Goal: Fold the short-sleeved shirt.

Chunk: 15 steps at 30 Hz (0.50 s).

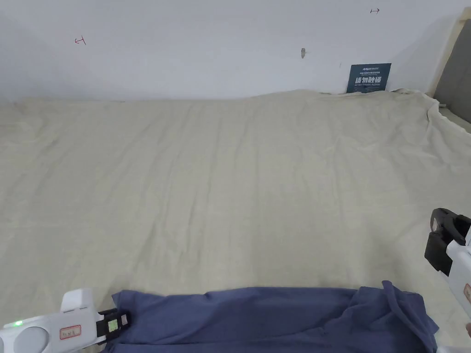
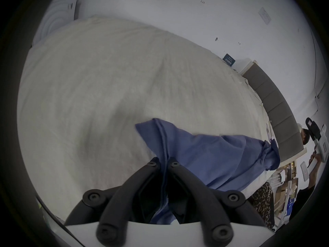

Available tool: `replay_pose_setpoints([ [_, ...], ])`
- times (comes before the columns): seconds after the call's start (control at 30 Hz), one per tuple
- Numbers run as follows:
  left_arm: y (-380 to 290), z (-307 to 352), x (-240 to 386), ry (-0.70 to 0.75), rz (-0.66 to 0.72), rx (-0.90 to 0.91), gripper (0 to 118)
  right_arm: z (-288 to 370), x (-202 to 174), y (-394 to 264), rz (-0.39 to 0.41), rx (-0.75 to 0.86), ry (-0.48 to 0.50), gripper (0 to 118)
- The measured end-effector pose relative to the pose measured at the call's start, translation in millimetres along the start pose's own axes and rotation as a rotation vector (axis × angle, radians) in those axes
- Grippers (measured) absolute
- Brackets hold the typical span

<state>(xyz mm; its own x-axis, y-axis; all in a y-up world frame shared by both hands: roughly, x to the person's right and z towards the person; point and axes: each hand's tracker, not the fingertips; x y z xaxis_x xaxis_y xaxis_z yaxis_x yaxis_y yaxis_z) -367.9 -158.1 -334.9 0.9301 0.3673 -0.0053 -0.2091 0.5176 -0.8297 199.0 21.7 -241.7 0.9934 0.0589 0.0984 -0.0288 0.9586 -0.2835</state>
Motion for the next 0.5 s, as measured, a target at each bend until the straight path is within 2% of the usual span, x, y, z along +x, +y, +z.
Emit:
replay_pose_setpoints([
  [0.17,18,34,0,-0.011,-0.020,0.023,3,1,3,1,-0.009,0.009,-0.002,0],
  [0.33,32,73,-8,0.058,-0.018,0.046,3,1,3,2,-0.014,0.018,0.012,0],
  [0.5,38,85,-17,0.112,-0.018,0.037,3,2,3,1,-0.016,0.027,0.030,0],
])
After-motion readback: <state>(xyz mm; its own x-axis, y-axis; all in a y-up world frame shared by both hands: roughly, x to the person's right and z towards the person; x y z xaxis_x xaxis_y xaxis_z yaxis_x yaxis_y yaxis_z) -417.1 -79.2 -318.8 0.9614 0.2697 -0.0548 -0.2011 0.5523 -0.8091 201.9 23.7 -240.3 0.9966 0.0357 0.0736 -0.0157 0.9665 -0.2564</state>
